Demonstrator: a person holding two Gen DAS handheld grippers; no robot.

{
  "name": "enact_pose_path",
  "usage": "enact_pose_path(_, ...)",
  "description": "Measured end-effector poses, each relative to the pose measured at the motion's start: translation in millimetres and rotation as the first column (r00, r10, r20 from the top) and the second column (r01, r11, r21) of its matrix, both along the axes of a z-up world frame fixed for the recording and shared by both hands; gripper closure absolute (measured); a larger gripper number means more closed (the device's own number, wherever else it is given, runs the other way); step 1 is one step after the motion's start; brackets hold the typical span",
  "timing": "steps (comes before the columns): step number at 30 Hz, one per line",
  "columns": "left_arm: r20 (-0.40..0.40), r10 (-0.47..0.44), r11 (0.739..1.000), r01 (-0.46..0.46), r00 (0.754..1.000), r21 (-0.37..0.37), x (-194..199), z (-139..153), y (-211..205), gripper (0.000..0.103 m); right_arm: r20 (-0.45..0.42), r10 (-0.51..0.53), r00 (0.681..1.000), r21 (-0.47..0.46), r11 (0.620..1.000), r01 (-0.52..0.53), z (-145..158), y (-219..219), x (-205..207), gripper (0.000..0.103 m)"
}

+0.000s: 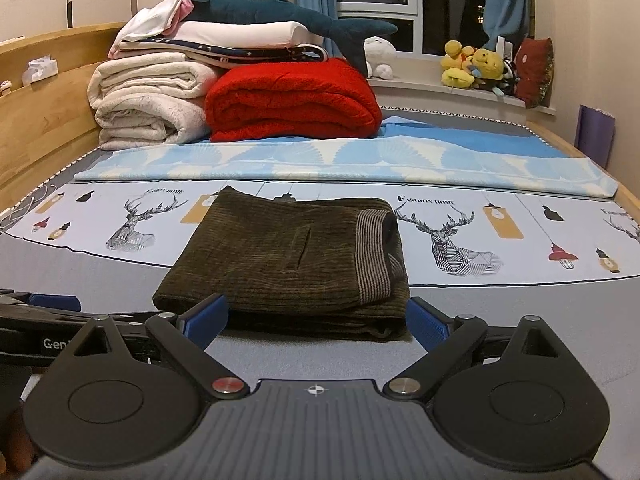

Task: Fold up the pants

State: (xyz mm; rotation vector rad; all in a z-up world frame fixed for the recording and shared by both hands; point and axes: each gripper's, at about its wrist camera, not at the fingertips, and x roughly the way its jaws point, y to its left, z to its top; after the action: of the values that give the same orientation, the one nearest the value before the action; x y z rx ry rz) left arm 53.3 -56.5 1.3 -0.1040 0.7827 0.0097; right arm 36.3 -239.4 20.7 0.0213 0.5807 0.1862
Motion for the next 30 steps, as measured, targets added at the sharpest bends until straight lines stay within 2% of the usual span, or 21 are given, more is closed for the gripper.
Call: enact_pose_path(30,0.009,-0.005,1.0,0.005,1.0,0.016,-0.7,1.1,-2.2,0.001,-0.004,-0.002,1.0,0.003,1.0,0.002,-0.8,-0.6,0.0,0.007)
